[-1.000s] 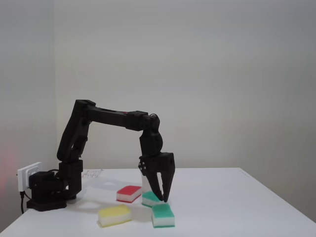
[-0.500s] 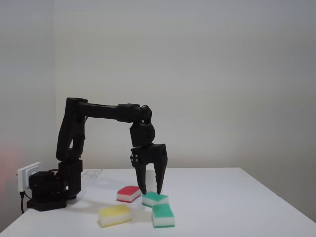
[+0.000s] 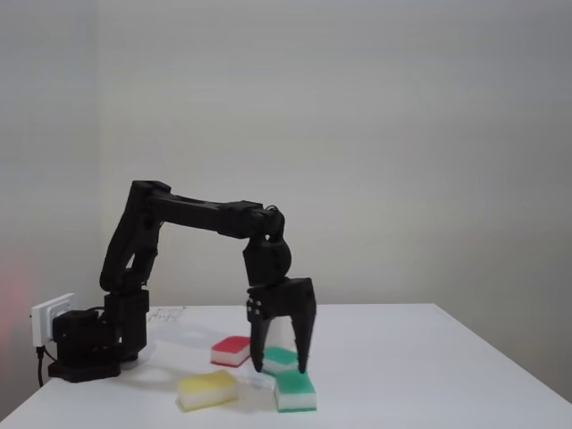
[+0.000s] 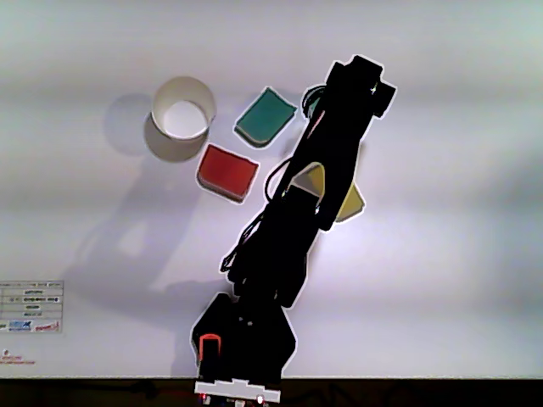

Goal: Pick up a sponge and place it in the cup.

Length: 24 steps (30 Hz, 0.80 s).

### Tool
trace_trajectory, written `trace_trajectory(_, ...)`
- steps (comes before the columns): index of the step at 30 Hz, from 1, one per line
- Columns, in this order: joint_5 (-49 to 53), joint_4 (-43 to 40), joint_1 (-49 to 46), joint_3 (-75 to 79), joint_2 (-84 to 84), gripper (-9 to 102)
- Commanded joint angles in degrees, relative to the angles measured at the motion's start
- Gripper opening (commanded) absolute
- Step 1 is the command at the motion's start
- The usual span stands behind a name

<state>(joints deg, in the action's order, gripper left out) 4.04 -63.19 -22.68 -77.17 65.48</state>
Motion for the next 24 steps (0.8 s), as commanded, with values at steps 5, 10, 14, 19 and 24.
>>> trace_trajectory(5,-0.2,-1.8,-0.8,11.5,-4.7,28)
trace_trajectory(10,0.0,-1.5,-1.0,12.6,-6.3,31)
trace_trajectory(14,0.9,-1.1,-1.1,13.3,-7.3,35)
trace_trajectory(19,1.3,-0.8,-1.1,14.4,-8.9,38)
trace_trajectory(24,1.1,-0.4,-0.8,17.3,-12.1,39)
